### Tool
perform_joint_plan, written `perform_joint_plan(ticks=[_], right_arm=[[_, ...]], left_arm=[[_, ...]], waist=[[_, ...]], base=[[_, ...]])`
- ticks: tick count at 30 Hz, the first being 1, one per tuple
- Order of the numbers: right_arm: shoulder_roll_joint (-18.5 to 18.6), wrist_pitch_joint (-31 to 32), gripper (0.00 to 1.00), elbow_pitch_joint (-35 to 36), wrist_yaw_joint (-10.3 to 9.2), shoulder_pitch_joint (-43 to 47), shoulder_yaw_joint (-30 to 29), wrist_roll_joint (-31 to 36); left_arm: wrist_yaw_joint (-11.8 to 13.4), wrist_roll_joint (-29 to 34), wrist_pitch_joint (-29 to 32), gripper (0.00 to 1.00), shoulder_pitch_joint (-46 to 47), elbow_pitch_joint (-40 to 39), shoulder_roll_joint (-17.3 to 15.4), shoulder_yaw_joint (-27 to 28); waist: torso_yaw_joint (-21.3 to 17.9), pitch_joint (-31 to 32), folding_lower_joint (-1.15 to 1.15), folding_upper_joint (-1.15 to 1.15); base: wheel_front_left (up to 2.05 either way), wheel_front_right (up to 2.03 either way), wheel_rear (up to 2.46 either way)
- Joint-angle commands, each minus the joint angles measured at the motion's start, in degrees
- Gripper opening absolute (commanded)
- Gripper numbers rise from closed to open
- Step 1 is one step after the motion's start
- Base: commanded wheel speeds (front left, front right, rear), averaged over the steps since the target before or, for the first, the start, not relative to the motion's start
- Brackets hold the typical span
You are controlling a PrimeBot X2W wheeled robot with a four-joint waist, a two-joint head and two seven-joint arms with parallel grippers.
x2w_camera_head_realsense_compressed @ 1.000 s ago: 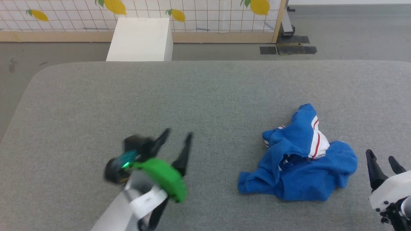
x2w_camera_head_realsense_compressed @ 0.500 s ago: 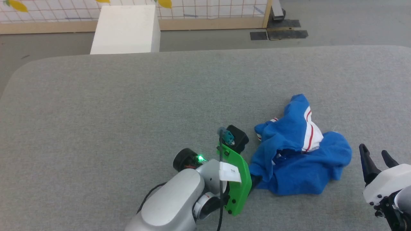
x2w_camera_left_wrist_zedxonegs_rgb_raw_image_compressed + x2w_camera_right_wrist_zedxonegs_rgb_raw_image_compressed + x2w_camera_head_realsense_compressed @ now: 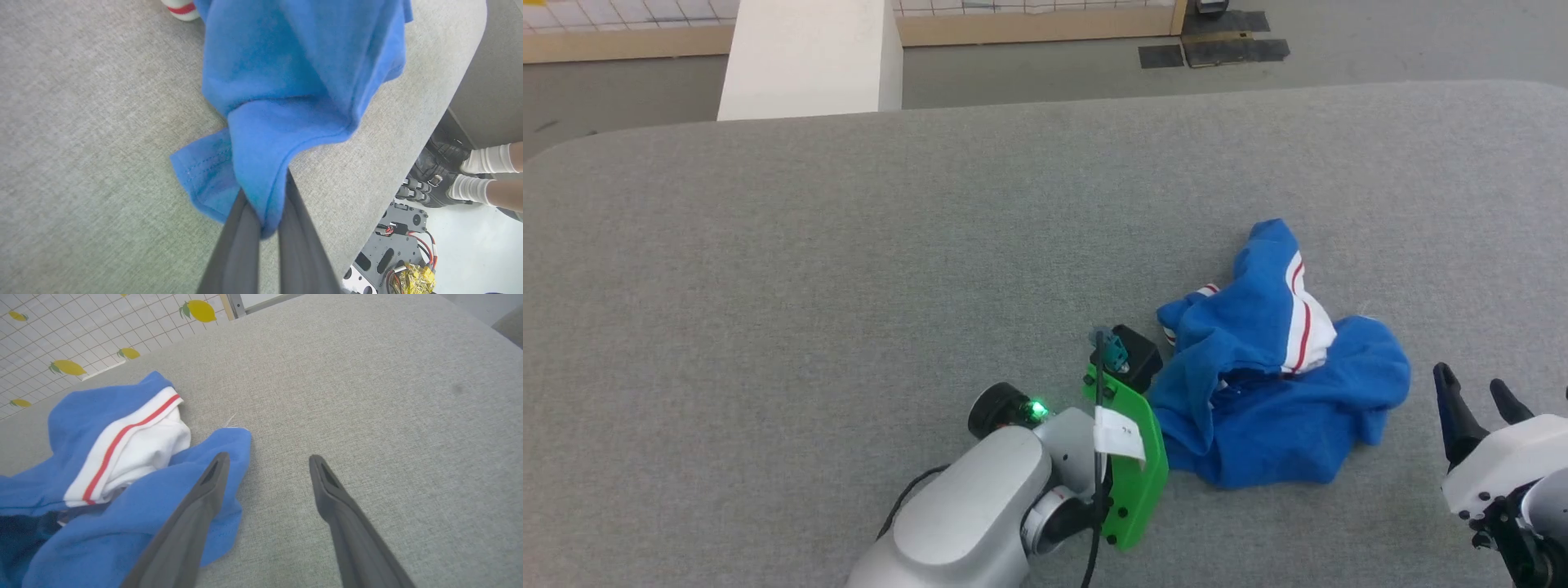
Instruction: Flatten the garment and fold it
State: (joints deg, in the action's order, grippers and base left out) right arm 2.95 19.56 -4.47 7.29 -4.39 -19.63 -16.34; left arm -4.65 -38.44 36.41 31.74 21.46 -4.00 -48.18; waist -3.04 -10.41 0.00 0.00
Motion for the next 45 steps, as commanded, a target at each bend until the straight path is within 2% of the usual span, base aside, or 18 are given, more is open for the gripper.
perform_joint_plan(ticks=[1,5,9,18,25,31,35,36,37,38,39,45], right_arm=[[-0.07,-0.42,1.00,-0.21,0.20,-0.85,0.25,0.18],[-0.07,-0.44,1.00,-0.62,0.20,-0.78,0.64,0.26],[-0.07,-0.37,1.00,-0.67,0.20,-0.58,0.85,0.53],[-0.07,0.12,1.00,-0.32,0.20,0.25,1.63,0.77],[-0.07,0.22,1.00,-0.13,0.20,0.41,2.36,0.82],[-0.07,0.35,1.00,-0.29,0.20,0.66,3.22,0.65],[-0.07,0.43,1.00,-0.33,0.20,0.51,3.56,0.54],[-0.07,0.43,1.00,-0.37,0.20,0.46,3.59,0.55],[-0.07,0.43,1.00,-0.44,0.20,0.43,3.61,0.56],[-0.07,0.43,1.00,-0.51,0.20,0.43,3.64,0.57],[-0.07,0.43,1.00,-0.60,0.20,0.48,3.67,0.59],[-0.07,0.39,1.00,-0.88,0.20,0.90,3.90,0.52]], left_arm=[[-0.47,-0.74,-1.08,0.00,1.00,-0.05,0.06,0.63],[0.40,-1.88,-3.56,0.00,1.09,-0.47,-0.27,3.13],[2.79,-3.37,-6.91,0.00,0.60,-1.63,-1.77,7.61],[10.87,-9.00,-15.21,0.00,-6.15,-5.90,-8.59,22.31],[17.73,-13.69,-20.59,0.00,-18.03,-10.57,-12.92,33.37],[21.50,-15.72,-21.52,0.00,-27.31,-10.55,-13.78,36.88],[21.40,-16.95,-21.07,0.00,-29.74,-9.65,-13.14,36.94],[21.25,-17.14,-21.16,0.11,-29.88,-9.56,-13.01,37.01],[20.86,-17.40,-21.53,0.43,-29.85,-9.66,-12.84,37.23],[20.59,-17.40,-21.96,0.43,-29.73,-9.87,-12.82,37.37],[20.31,-17.27,-22.39,1.00,-29.54,-10.27,-12.94,37.47],[18.78,-13.43,-28.40,1.00,-28.04,-15.62,-15.66,38.84]], waist=[[0.44,0.34,0.00,0.00],[1.47,1.10,0.00,0.00],[2.83,2.08,0.00,0.00],[5.05,3.68,0.00,0.00],[5.47,3.40,0.00,0.00],[5.58,3.23,0.00,0.00],[5.69,3.18,0.00,0.00],[5.73,3.21,0.00,0.00],[5.77,3.30,0.00,0.00],[5.79,3.44,0.00,0.00],[5.82,3.60,0.00,0.00],[5.77,4.48,0.00,0.00]], base=[[0.00,0.00,0.00],[0.00,0.00,0.00],[0.00,0.00,0.00],[0.00,0.00,0.00],[0.00,0.00,0.00],[0.00,0.00,0.00],[0.00,0.00,0.00],[0.00,0.00,0.00],[0.00,0.00,0.00],[0.00,0.00,0.00],[0.00,0.00,0.00],[0.00,0.00,0.00]])
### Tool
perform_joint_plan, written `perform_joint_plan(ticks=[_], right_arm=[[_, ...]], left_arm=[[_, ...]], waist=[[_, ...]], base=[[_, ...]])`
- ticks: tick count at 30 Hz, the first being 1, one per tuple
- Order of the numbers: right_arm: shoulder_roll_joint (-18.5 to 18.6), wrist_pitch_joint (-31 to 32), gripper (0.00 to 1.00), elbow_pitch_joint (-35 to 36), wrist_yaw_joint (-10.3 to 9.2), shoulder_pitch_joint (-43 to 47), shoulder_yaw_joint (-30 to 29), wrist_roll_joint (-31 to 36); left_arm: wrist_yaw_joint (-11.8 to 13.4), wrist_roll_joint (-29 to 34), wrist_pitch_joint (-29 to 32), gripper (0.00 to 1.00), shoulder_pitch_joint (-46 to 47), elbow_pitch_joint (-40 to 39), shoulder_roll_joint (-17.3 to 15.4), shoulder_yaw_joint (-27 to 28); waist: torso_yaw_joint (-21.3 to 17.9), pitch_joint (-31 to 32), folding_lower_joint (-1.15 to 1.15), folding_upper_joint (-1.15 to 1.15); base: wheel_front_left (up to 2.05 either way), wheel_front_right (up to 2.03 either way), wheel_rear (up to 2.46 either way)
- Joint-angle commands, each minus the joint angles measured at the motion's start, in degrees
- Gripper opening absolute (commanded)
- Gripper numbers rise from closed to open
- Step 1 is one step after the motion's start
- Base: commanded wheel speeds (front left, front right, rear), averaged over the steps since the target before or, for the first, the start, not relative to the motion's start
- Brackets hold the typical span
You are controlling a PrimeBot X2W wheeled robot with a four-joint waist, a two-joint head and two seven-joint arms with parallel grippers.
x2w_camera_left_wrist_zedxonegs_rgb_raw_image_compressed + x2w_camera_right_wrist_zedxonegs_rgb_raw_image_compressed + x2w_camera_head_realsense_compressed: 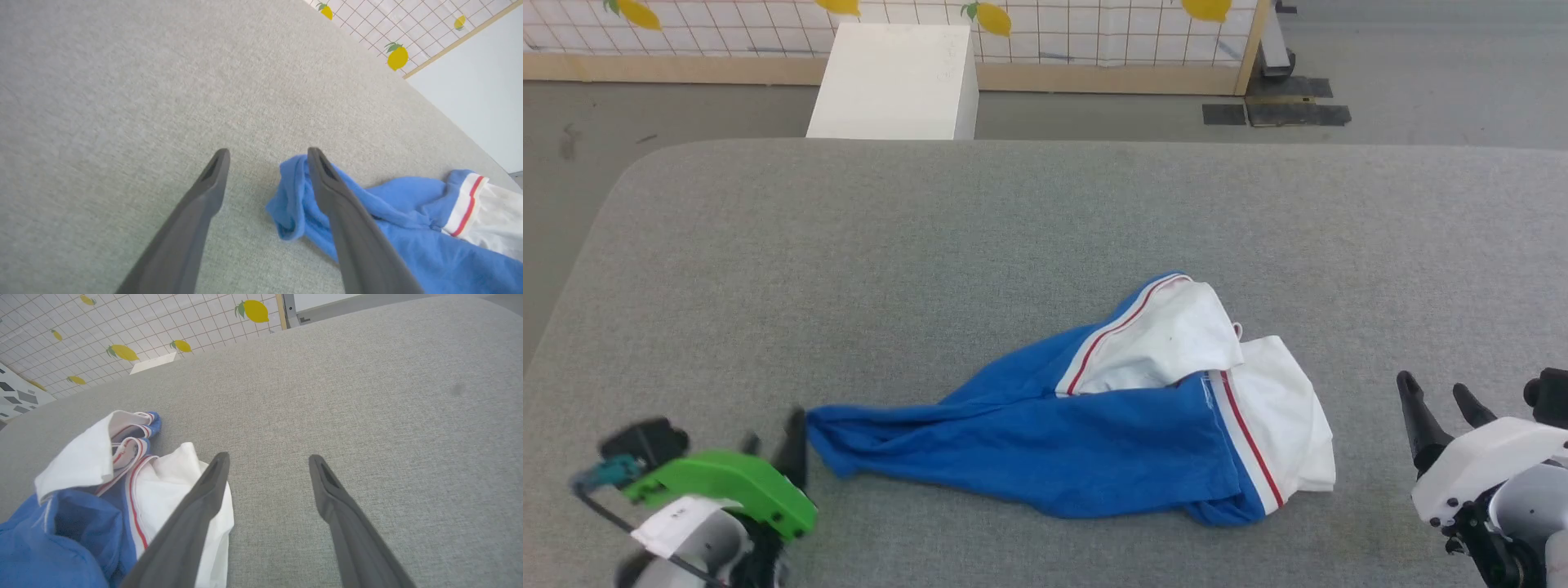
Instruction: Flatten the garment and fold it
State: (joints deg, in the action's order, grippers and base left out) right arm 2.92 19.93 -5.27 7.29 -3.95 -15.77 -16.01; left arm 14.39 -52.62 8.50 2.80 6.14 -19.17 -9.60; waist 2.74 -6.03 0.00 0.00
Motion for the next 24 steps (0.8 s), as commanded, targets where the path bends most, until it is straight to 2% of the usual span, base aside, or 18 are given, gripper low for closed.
perform_joint_plan(ticks=[1,5,8,11,15,19,24], right_arm=[[-0.04,0.01,1.00,-0.11,0.20,0.51,0.05,0.18],[-0.04,0.00,1.00,-0.14,0.20,0.72,0.18,0.10],[-0.04,-0.04,1.00,-0.17,0.20,1.10,0.33,0.02],[-0.04,0.20,1.00,-0.09,0.20,1.50,0.62,0.25],[-0.04,2.27,1.00,0.64,0.20,1.08,2.57,1.37],[-0.04,7.68,1.00,2.17,0.20,-2.04,6.80,4.08],[1.68,19.97,1.00,1.86,0.20,-8.39,12.92,6.19]], left_arm=[[-0.56,1.73,-1.90,1.00,1.05,-1.33,-0.94,0.38],[-2.53,7.87,-10.27,1.00,1.10,-5.66,-2.71,-0.17],[-3.29,12.19,-17.29,1.00,0.25,-6.80,-2.57,-0.93],[-4.08,15.11,-21.29,1.00,-0.81,-6.59,-1.78,-1.90],[-4.73,18.27,-23.08,1.00,-1.28,-6.10,-0.38,-1.76],[-5.55,20.61,-23.40,1.00,-1.28,-5.84,0.51,-1.45],[-6.65,22.35,-23.47,1.00,-0.40,-5.74,1.84,-1.18]], waist=[[-0.03,0.22,0.00,0.00],[-0.18,0.56,0.00,0.00],[-0.32,0.80,0.00,0.00],[-0.30,0.85,0.00,0.00],[-0.12,0.51,0.00,0.00],[-0.05,-0.40,0.00,0.00],[0.55,-1.88,0.00,0.00]], base=[[0.00,0.00,0.00],[0.00,0.00,0.00],[0.00,0.00,0.00],[0.00,0.00,0.00],[0.00,0.00,0.00],[0.00,0.00,0.00],[0.00,0.00,0.00]])
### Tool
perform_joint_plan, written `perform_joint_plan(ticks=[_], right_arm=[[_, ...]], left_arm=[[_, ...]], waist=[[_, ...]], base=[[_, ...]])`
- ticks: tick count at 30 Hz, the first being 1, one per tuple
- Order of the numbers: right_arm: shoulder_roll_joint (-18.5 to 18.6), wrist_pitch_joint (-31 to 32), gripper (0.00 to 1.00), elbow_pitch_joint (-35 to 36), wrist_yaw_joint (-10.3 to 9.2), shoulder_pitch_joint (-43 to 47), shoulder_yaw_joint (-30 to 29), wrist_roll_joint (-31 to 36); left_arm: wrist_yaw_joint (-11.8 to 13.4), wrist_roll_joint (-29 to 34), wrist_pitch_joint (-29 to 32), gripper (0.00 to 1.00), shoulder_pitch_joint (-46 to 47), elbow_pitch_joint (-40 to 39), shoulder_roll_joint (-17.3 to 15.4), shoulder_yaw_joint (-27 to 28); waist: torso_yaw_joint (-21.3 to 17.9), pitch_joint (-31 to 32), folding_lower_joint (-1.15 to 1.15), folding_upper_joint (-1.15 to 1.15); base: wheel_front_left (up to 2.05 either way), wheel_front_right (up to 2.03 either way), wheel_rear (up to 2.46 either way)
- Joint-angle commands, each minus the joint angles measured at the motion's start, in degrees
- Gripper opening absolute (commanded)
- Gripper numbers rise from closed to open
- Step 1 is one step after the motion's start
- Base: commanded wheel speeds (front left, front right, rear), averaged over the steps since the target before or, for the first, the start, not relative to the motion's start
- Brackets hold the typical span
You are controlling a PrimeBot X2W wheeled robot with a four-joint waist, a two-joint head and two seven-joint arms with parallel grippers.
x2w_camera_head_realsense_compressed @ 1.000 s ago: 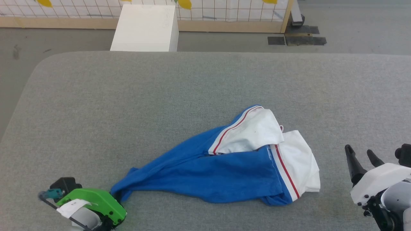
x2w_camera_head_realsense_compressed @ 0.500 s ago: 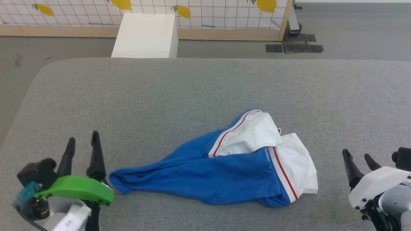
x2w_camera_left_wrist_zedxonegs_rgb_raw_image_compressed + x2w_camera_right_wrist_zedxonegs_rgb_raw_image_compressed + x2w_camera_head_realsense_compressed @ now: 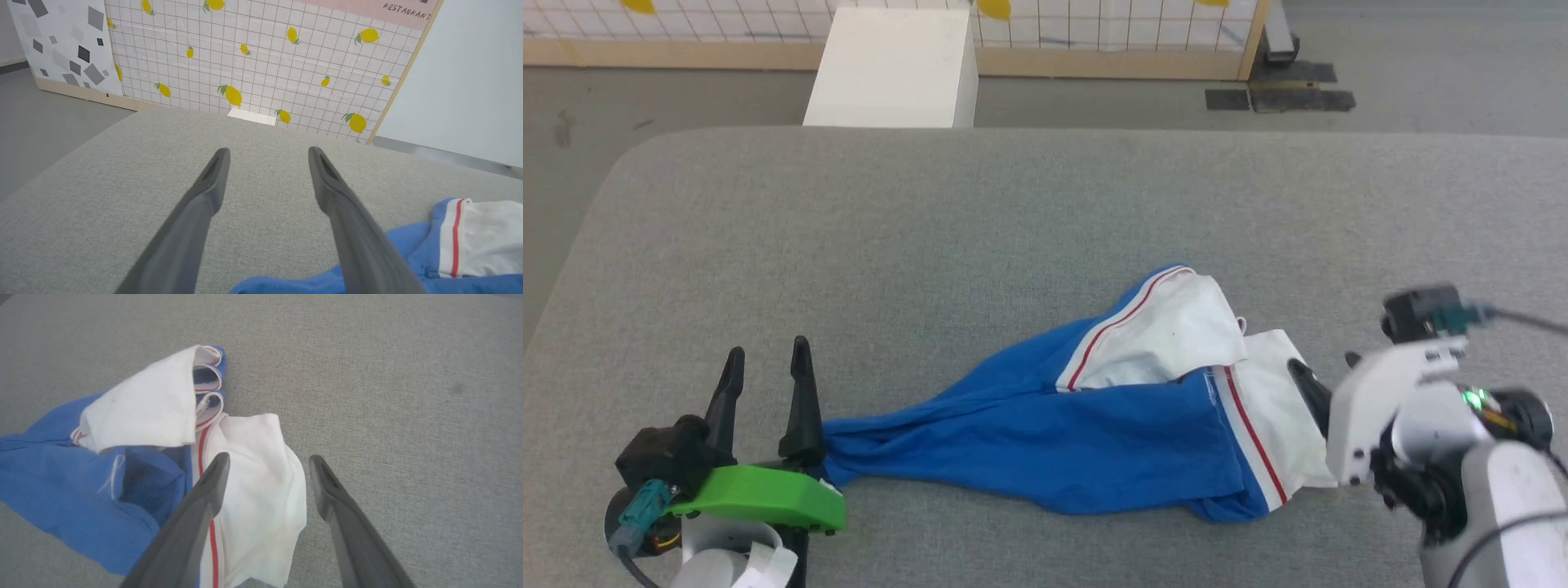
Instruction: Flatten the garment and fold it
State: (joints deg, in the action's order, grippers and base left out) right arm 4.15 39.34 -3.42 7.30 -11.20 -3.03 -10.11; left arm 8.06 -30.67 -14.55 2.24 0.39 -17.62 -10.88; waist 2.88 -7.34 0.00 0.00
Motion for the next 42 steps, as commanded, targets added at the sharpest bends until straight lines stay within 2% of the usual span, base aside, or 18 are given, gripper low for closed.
perform_joint_plan(ticks=[1,5,9,20,21,22,26,30,38,42], right_arm=[[0.86,2.90,1.00,-0.28,0.19,-2.69,1.09,0.43],[3.21,8.92,1.00,-2.54,0.19,-7.62,3.63,2.53],[4.91,12.23,1.00,-5.88,0.19,-10.81,6.25,3.67],[7.74,15.14,1.00,-13.32,0.19,-11.70,13.13,1.67],[7.98,15.15,0.35,-13.52,0.19,-11.77,13.48,1.38],[8.10,14.76,0.00,-13.49,0.19,-11.90,13.62,0.97],[9.16,13.89,0.00,-13.74,0.19,-12.83,12.87,-0.67],[10.76,12.42,0.00,-14.19,0.19,-15.82,8.84,-0.20],[14.13,10.98,0.00,-17.31,0.19,-24.12,-1.76,6.46],[12.88,12.05,0.00,-20.41,0.19,-25.23,-6.86,11.39]], left_arm=[[-0.51,0.77,-0.42,1.00,0.47,-0.12,0.69,0.17],[-1.27,1.84,-0.43,1.00,1.64,-0.03,1.91,-0.05],[-2.15,2.72,-0.44,1.00,2.85,0.05,3.04,0.01],[-4.35,4.64,-0.44,1.00,4.78,0.78,5.56,-0.19],[-4.56,4.73,-0.44,1.00,4.87,0.98,5.73,-0.19],[-4.74,4.80,-0.44,1.00,4.95,1.13,5.87,-0.16],[-5.42,5.10,-0.44,1.00,5.11,1.89,6.32,-0.17],[-6.01,5.40,-0.44,1.00,5.40,2.27,6.73,-0.52],[-7.11,5.56,-0.44,1.00,6.83,2.91,7.18,-1.28],[-7.32,5.35,-0.44,1.00,6.90,3.37,7.30,-1.41]], waist=[[0.61,-0.97,0.00,0.00],[1.73,-2.65,0.00,0.00],[2.77,-4.45,0.00,0.00],[4.26,-7.54,0.00,0.00],[4.22,-7.53,0.00,0.00],[4.18,-7.47,0.00,0.00],[4.11,-6.95,0.00,0.00],[4.53,-6.83,0.00,0.00],[6.37,-8.13,0.00,0.00],[6.96,-8.62,0.00,0.00]], base=[[0.00,0.00,0.00],[0.00,0.00,0.00],[0.00,0.00,0.00],[0.00,0.00,0.00],[0.00,0.00,0.00],[0.00,0.00,0.00],[0.00,0.00,0.00],[0.00,0.00,0.00],[0.00,0.00,0.00],[0.00,0.00,0.00]])
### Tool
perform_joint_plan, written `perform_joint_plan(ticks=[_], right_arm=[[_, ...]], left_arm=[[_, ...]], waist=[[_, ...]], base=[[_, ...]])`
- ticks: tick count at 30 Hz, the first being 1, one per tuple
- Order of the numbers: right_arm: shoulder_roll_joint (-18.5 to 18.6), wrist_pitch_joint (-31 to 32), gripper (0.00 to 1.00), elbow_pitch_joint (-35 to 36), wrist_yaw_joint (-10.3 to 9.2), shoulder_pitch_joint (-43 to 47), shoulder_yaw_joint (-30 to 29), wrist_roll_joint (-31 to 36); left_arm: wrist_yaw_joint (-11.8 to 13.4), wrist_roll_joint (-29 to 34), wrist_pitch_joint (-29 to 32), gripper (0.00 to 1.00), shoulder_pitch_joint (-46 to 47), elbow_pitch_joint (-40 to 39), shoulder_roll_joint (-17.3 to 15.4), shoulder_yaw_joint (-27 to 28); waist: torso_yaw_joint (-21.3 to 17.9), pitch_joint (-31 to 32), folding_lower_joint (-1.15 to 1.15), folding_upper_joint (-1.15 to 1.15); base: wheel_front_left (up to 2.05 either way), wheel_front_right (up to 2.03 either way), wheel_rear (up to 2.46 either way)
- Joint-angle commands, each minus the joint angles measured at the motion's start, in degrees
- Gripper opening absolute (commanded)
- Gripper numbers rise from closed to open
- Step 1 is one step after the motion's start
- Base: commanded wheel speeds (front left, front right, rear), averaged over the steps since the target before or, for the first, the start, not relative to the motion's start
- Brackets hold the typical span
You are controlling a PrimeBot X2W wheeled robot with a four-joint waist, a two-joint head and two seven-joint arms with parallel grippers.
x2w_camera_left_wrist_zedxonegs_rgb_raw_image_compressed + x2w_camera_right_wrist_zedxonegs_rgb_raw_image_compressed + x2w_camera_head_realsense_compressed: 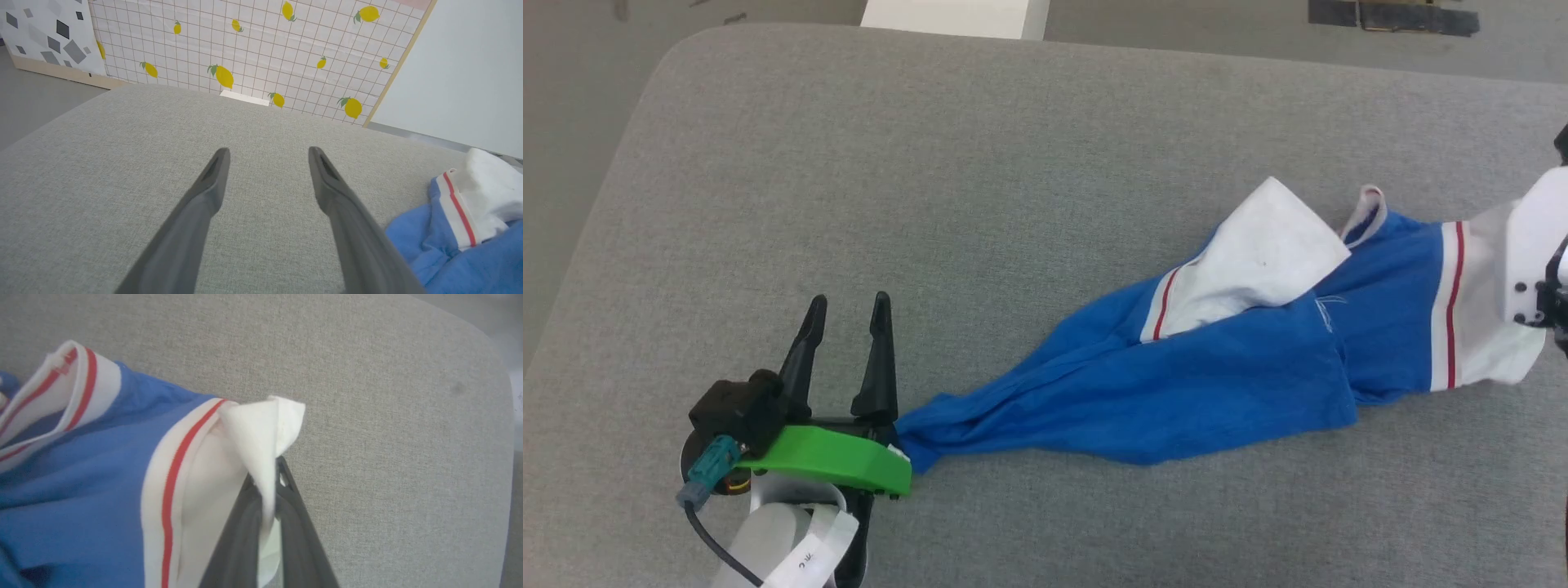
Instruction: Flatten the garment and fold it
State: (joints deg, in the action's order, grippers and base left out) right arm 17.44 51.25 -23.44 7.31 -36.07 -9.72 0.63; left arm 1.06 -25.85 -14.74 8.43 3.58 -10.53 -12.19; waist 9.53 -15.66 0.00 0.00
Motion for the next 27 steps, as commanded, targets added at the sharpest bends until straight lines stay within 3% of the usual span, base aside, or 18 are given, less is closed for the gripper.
perform_joint_plan(ticks=[1,2,3,4,7,13,21,27], right_arm=[[-0.82,0.29,0.00,-0.90,0.18,-0.38,-0.97,1.49],[-1.43,0.34,0.04,-1.50,0.18,-0.31,-1.75,2.35],[-2.05,0.48,0.33,-2.04,0.18,-0.17,-2.25,2.66],[-2.70,0.49,1.00,-2.54,0.18,0.02,-2.75,3.06],[-3.80,-0.99,1.00,-2.98,0.18,0.23,-3.71,3.69],[-6.60,-10.12,1.00,-1.09,0.18,-0.15,-6.18,1.45],[-10.29,-30.70,1.00,4.59,0.18,3.50,-8.84,-4.57],[-12.27,-44.25,1.00,8.27,0.18,11.54,-8.37,-8.11]], left_arm=[[-0.35,0.51,-0.26,1.00,0.73,0.24,0.24,-0.15],[-0.37,0.48,-0.26,1.00,0.77,0.29,0.29,-0.18],[-0.37,0.44,-0.26,1.00,0.79,0.39,0.32,-0.19],[-0.36,0.37,-0.26,1.00,0.80,0.53,0.32,-0.19],[-0.29,0.28,-0.26,1.00,0.79,0.78,0.27,-0.20],[-0.19,0.02,-0.04,1.00,0.37,1.31,-0.27,-0.08],[0.09,-0.41,0.47,1.00,-0.91,1.52,-0.97,0.00],[0.54,-0.82,0.77,1.00,-2.77,1.05,-1.45,0.21]], waist=[[0.41,-0.45,0.00,0.00],[0.49,-0.56,0.00,0.00],[0.52,-0.56,0.00,0.00],[0.51,-0.54,0.00,0.00],[0.29,-0.25,0.00,0.00],[-1.29,2.02,0.00,0.00],[-4.10,6.12,0.00,0.00],[-6.10,9.00,0.00,0.00]], base=[[0.00,0.00,0.00],[0.00,0.00,0.00],[0.00,0.00,0.00],[0.00,0.00,0.00],[0.00,0.00,0.00],[0.00,0.00,0.00],[0.00,0.00,0.00],[0.00,0.00,0.00]])
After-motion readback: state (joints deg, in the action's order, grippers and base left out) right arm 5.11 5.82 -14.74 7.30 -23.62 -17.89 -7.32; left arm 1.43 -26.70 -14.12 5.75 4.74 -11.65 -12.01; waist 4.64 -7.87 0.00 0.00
